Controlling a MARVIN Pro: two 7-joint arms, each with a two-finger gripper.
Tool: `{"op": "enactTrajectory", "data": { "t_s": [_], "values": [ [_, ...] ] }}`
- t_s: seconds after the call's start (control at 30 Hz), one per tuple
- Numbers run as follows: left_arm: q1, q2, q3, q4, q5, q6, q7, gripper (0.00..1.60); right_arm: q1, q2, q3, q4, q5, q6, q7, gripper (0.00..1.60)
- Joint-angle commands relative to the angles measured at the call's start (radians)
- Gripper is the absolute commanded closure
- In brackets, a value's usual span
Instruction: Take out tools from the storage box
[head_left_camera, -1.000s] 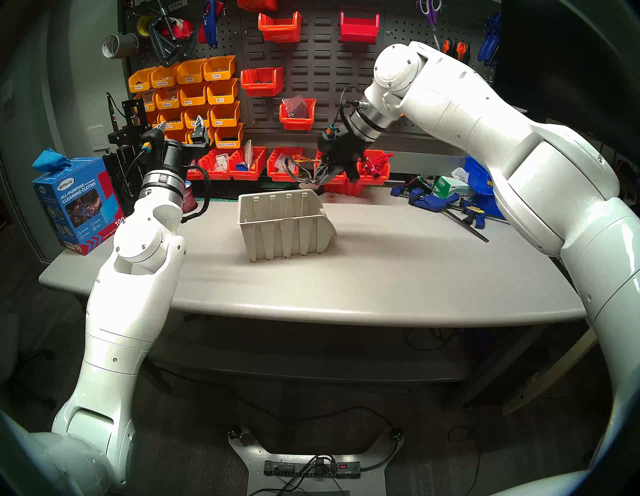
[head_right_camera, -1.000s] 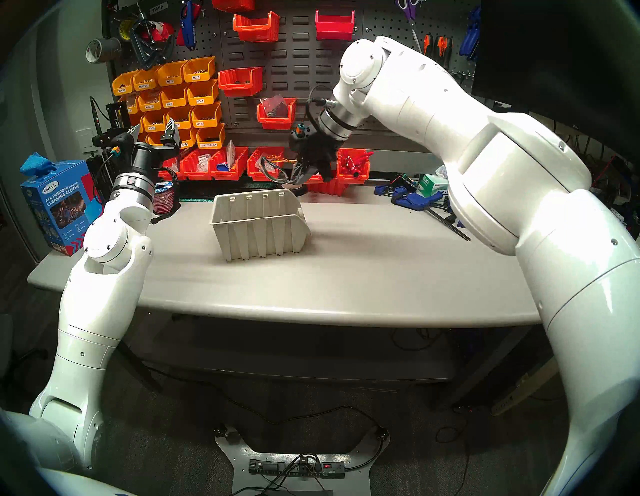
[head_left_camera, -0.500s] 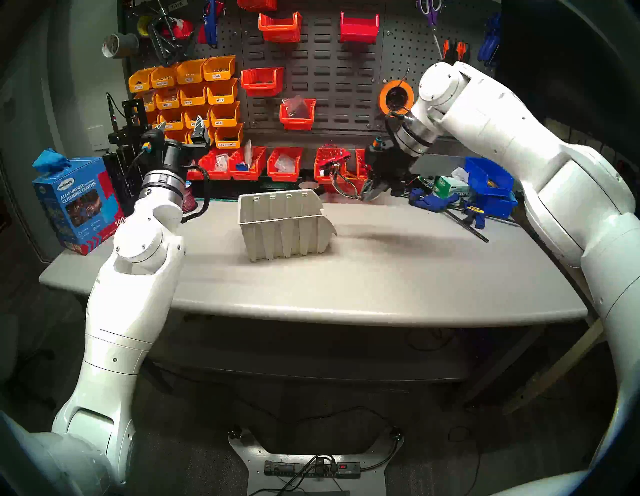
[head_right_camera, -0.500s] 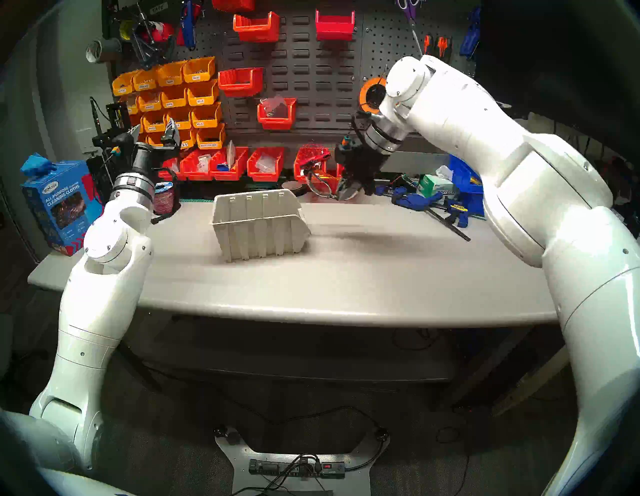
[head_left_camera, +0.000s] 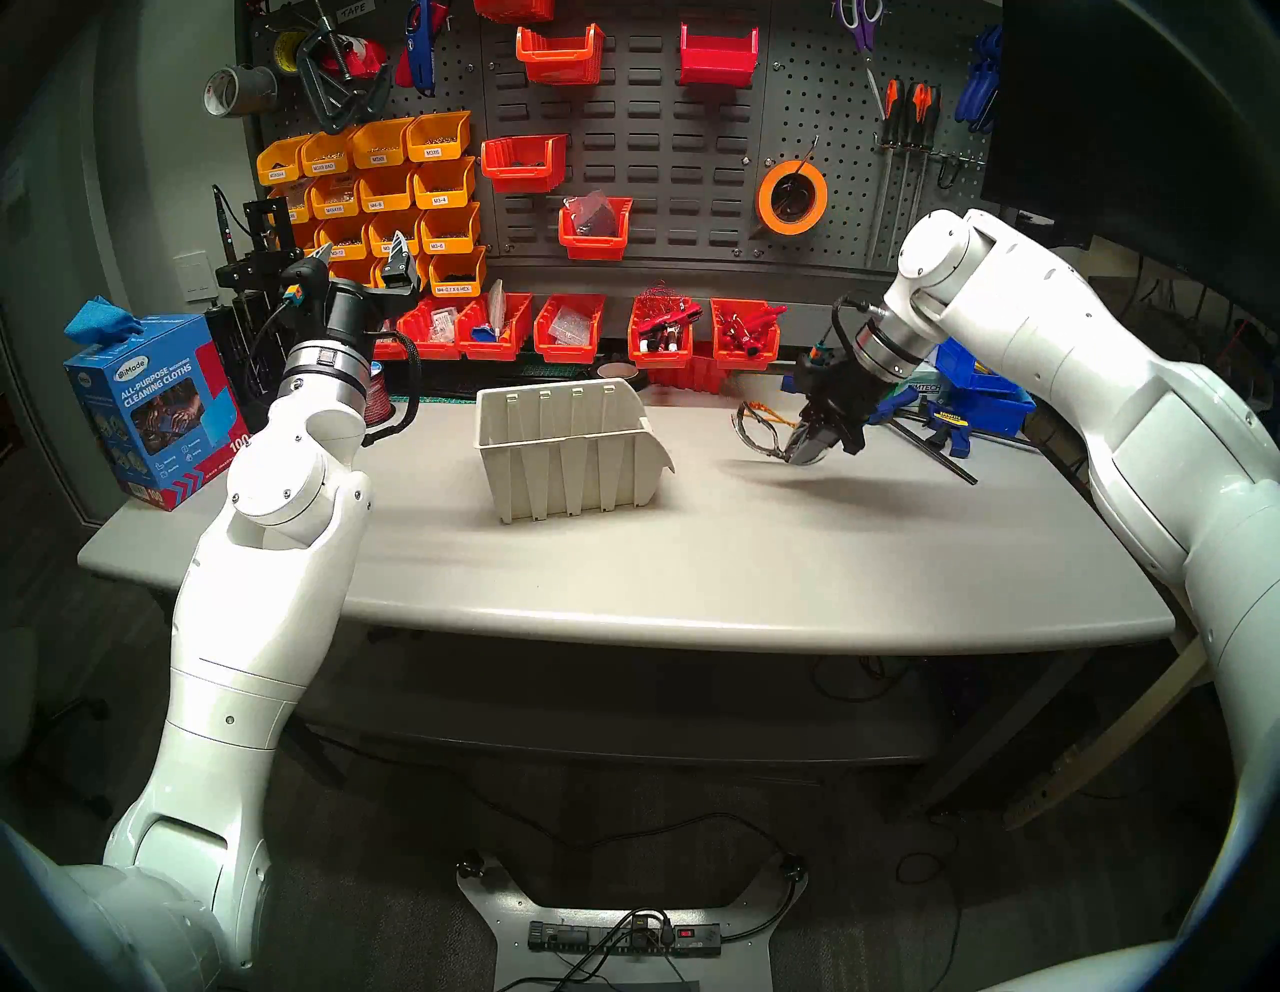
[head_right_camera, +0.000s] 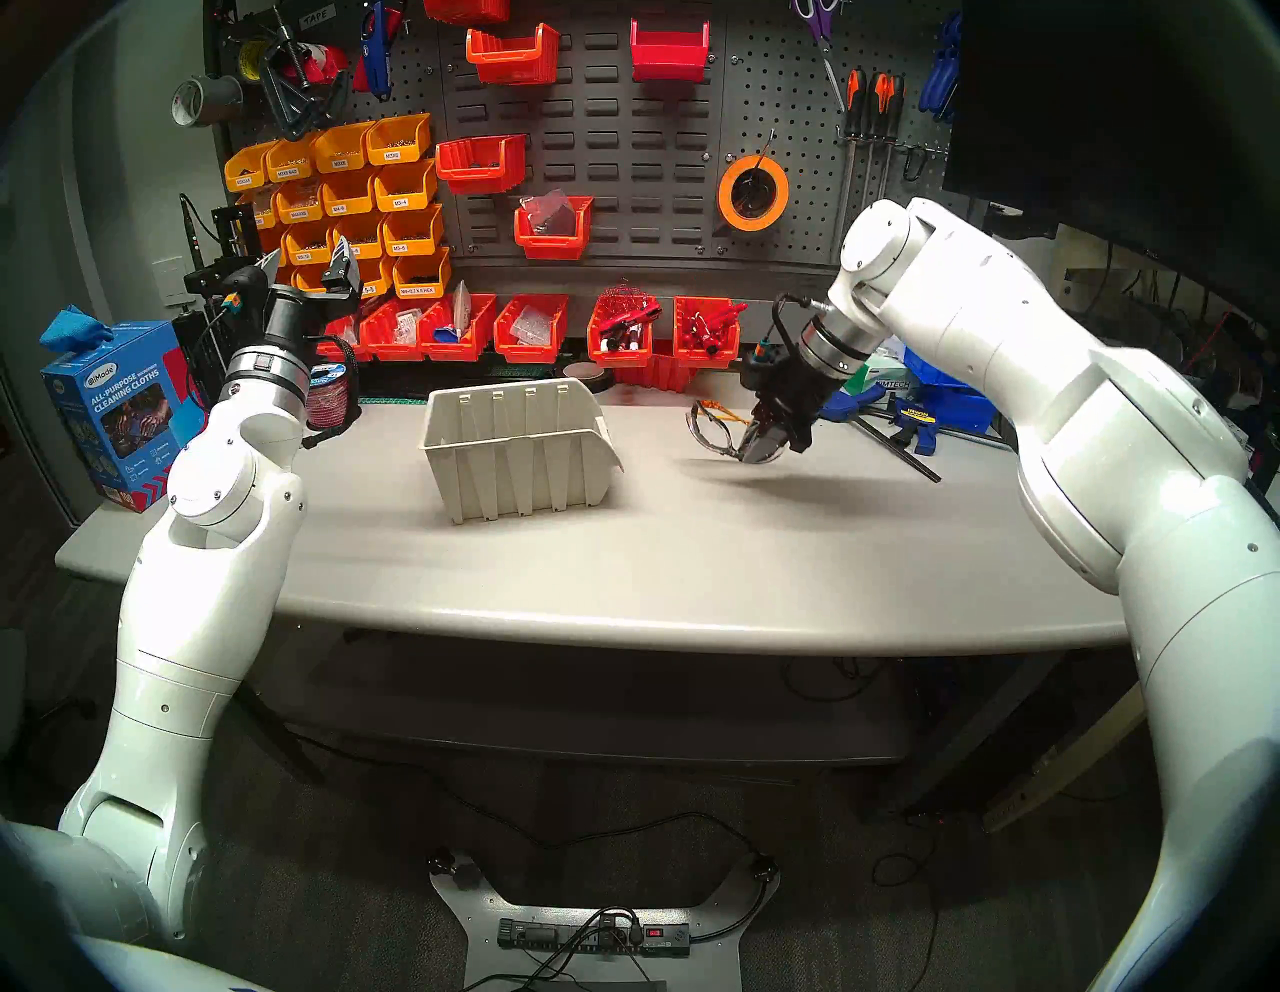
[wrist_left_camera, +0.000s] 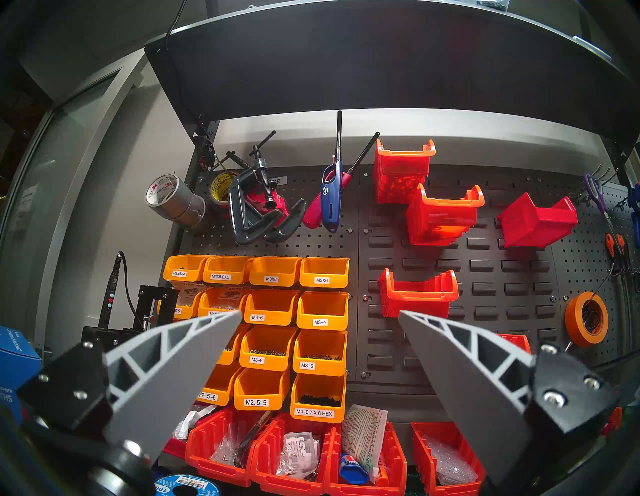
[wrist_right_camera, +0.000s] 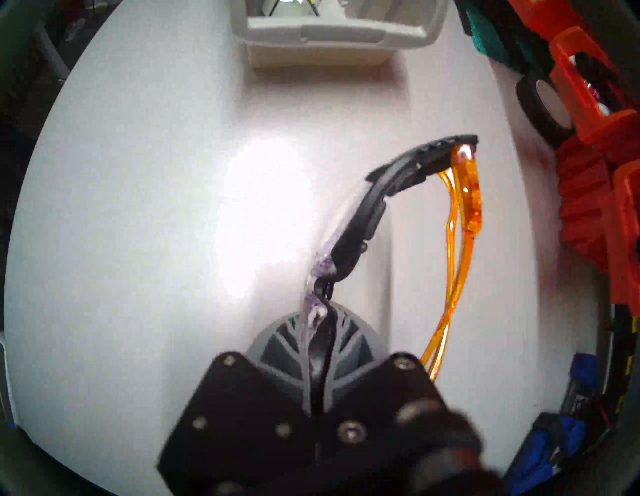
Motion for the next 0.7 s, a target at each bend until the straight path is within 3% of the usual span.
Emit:
{"op": "enactTrajectory", "data": {
  "t_s": [0.0, 0.03, 0.07, 0.17, 0.2, 0.27, 0.33, 0.57, 0.67],
  "values": [
    [-0.013, 0.002, -0.004, -0.009, 0.001, -0.003, 0.000, 0.00, -0.054, 0.068, -0.001, -0.111, 0.029, 0.051, -0.002, 1.27],
    [-0.013, 0.002, -0.004, -0.009, 0.001, -0.003, 0.000, 0.00, -0.059, 0.080, -0.001, -0.137, 0.033, 0.060, -0.002, 1.24],
    [-0.014, 0.002, -0.004, -0.009, 0.001, -0.003, 0.000, 0.00, -0.062, 0.086, 0.000, -0.146, 0.035, 0.066, -0.002, 1.06],
    [-0.014, 0.002, -0.004, -0.009, 0.001, -0.003, 0.000, 0.00, -0.073, 0.112, 0.002, -0.197, 0.041, 0.086, -0.002, 0.83],
    [-0.014, 0.002, -0.004, -0.009, 0.001, -0.003, 0.000, 0.00, -0.076, 0.119, 0.003, -0.210, 0.043, 0.093, -0.002, 0.54],
    [-0.014, 0.002, -0.005, -0.009, 0.001, -0.003, 0.000, 0.00, -0.082, 0.136, 0.006, -0.242, 0.048, 0.110, -0.002, 0.17],
    [-0.014, 0.002, -0.005, -0.009, 0.001, -0.003, 0.000, 0.00, -0.092, 0.155, 0.008, -0.278, 0.051, 0.126, -0.002, 0.00],
    [-0.014, 0.002, -0.005, -0.009, 0.001, -0.003, 0.000, 0.00, -0.122, 0.220, 0.030, -0.392, 0.073, 0.186, -0.036, 0.00],
    [-0.014, 0.002, -0.005, -0.009, 0.001, -0.003, 0.000, 0.00, -0.135, 0.240, 0.068, -0.442, 0.113, 0.214, -0.067, 0.00]
  ]
}}
